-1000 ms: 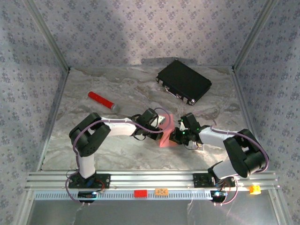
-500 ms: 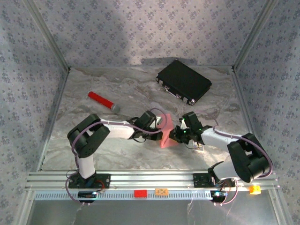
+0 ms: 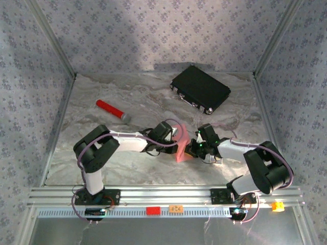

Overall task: Fold a paper plane with a square sheet of paper (pick it up from the middle)
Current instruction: Fold the triangle a second time at the center of the table.

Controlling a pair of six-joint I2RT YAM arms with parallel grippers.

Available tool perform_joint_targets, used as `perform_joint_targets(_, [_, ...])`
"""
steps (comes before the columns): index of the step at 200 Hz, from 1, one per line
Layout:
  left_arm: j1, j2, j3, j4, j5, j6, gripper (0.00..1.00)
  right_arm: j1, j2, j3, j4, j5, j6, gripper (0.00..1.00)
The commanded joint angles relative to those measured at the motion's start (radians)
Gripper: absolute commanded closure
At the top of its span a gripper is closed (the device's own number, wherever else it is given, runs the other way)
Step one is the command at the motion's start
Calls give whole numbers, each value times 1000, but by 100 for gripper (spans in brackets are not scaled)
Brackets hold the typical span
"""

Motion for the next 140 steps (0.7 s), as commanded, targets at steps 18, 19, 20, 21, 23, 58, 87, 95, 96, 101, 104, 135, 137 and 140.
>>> perform_joint_targets(18, [-6,-17,58,-93,-42,81,93,-7,22,-8,-90,69,-23,91])
perform_joint_targets(19, [-6,-17,58,-93,-42,81,92,-7,22,-8,-91,69,-25,91])
perform_joint_targets(20, [-5,-16,58,-94,-42,82,93,-7,23,-8,-90,69,-25,91])
perform_joint_targets(21, [-5,-16,58,-94,-43,83,93,-6,23,-8,-91,69,-25,91])
perform_joint_targets(23, [-5,-15,58,-94,-42,84,93,-7,23,-7,-89,68,-25,91])
perform_joint_targets(58, [-6,-9,54,-89,-44,88,93,-8,22,-7,-88,60,-28,91])
perform_joint_targets(87, [-6,-4,55,-92,-41,89,92,-9,22,-7,-85,56,-29,91])
perform_joint_targets(95, [-6,-4,53,-91,-41,88,92,-9,23,-6,-86,55,-28,91])
perform_joint_targets(96, [-6,-4,52,-91,-41,88,92,-9,22,-6,-85,55,-29,91])
perform_joint_targets(101, [-6,-2,52,-91,-41,89,92,-8,21,-6,-85,53,-28,91])
perform_joint_targets(104, [-7,-2,52,-91,-41,89,92,-9,21,-6,-84,53,-28,91])
perform_joint_targets(135, [-5,11,54,-89,-41,91,92,-9,22,-6,-81,52,-27,91])
perform_joint_targets(137, [-7,12,54,-90,-41,91,92,-9,22,-6,-81,52,-26,91])
perform_joint_targets(140, [-6,14,54,-91,-40,91,92,-8,21,-6,-82,51,-27,91])
